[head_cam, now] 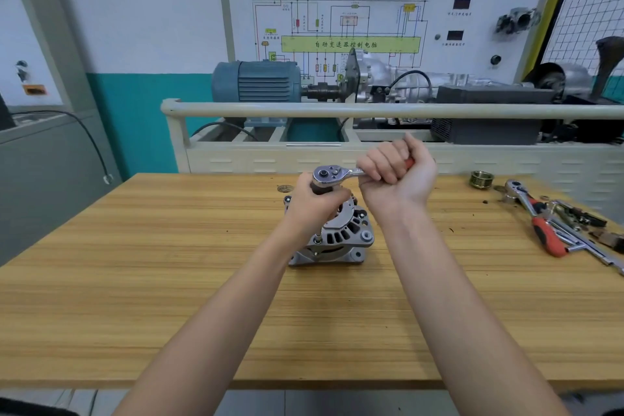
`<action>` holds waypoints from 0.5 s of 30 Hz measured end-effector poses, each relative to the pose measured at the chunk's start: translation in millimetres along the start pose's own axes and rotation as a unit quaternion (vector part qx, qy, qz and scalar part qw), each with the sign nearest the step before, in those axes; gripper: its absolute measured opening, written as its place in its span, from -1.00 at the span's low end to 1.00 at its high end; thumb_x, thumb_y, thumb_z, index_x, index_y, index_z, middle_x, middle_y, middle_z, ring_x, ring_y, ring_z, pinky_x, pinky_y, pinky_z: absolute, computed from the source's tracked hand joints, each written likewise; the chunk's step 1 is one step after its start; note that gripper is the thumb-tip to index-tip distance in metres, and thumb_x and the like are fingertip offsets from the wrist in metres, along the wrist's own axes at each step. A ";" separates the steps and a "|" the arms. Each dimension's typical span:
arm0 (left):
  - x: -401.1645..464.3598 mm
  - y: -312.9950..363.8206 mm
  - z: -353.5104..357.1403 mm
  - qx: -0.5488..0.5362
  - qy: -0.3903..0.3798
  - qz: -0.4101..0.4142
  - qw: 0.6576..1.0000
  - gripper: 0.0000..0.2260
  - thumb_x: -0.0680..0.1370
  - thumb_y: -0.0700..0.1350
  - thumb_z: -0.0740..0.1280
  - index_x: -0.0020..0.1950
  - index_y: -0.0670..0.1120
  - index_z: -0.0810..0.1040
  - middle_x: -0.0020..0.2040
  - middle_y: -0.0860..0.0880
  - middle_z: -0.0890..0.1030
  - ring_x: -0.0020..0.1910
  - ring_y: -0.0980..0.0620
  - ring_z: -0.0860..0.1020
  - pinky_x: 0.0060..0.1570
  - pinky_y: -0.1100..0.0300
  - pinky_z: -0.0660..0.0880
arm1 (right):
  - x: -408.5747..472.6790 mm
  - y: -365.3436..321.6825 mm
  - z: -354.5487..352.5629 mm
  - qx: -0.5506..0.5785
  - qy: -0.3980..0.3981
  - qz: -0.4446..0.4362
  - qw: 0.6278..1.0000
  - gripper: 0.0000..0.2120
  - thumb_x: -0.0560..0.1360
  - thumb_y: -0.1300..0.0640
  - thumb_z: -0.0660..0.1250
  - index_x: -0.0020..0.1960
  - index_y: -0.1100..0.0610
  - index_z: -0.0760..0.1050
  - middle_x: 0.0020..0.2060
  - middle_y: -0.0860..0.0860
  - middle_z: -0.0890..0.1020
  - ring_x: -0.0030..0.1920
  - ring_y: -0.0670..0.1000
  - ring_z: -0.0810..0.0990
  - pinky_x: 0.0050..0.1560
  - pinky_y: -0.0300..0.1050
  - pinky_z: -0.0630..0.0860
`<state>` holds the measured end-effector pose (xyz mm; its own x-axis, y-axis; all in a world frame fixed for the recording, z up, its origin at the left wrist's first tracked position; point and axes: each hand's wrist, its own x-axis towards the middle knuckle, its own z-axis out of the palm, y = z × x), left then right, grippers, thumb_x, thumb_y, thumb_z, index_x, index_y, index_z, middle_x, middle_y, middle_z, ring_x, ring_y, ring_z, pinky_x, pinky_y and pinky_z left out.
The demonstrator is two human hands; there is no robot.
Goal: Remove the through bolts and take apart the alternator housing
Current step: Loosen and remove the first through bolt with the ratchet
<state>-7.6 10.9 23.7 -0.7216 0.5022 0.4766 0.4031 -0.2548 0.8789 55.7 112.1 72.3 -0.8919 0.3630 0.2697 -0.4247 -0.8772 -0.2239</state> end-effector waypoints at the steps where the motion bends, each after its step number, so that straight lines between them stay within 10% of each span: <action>1: -0.5 -1.4 2.4 -0.010 0.027 0.010 1.000 -0.74 0.35 -0.29 0.28 -0.44 -0.06 0.27 -0.55 0.07 0.24 -0.56 0.12 0.16 -0.54 0.29 0.14 | -9.1 4.3 -1.9 0.002 0.001 -0.040 0.999 -0.51 0.58 0.16 0.04 -0.54 0.08 0.23 -0.67 -0.08 0.16 -0.67 -0.10 0.11 -0.60 -0.29 0.14; 6: -2.4 -2.1 4.8 0.027 0.032 0.011 0.999 -0.63 0.40 -0.38 0.30 -0.45 -0.02 0.28 -0.56 0.12 0.28 -0.55 0.13 0.20 -0.52 0.25 0.17 | -23.7 6.5 -4.6 -0.004 -0.007 -0.097 0.995 -0.52 0.57 0.17 0.03 -0.53 0.07 0.24 -0.67 -0.07 0.16 -0.65 -0.09 0.11 -0.58 -0.27 0.17; 11: 4.8 15.4 -18.1 0.087 -0.186 -0.026 0.978 -0.70 0.41 -0.19 0.39 -0.48 -0.01 0.41 -0.53 0.00 0.38 -0.51 0.03 0.32 -0.45 0.21 0.30 | 10.3 -11.3 4.9 -0.034 -0.036 0.097 0.994 -0.63 0.44 0.19 0.13 -0.54 0.11 0.24 -0.69 -0.07 0.18 -0.65 -0.11 0.07 -0.59 -0.26 0.11; 15: 6.5 15.8 -10.2 0.082 -0.188 -0.048 0.978 -0.65 0.42 -0.22 0.38 -0.49 -0.05 0.32 -0.55 0.02 0.29 -0.55 0.09 0.24 -0.51 0.29 0.23 | 28.1 -14.5 7.9 -0.026 -0.031 0.166 0.985 -0.63 0.45 0.20 0.13 -0.53 0.12 0.22 -0.70 -0.07 0.19 -0.60 -0.13 0.01 -0.60 -0.26 0.09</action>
<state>-11.6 1.7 40.9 -0.5159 0.7929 0.3244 0.4505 -0.0710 0.8899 38.1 132.6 90.5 -0.9727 0.0376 0.2291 -0.1197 -0.9267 -0.3563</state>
